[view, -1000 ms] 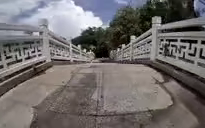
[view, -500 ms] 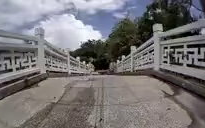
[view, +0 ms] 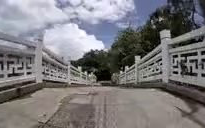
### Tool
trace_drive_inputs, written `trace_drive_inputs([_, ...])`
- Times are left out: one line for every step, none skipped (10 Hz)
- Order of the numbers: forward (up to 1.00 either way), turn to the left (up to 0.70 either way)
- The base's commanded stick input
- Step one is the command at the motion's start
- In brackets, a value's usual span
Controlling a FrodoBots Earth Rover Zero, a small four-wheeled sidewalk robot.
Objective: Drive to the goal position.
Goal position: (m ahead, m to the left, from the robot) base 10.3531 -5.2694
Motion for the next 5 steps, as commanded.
trace_drive_inputs([0.7,0.0])
trace_drive_inputs([0.7,0.0])
trace_drive_inputs([0.7,0.0])
trace_drive_inputs([0.7,0.0])
trace_drive_inputs([0.7,0.0])
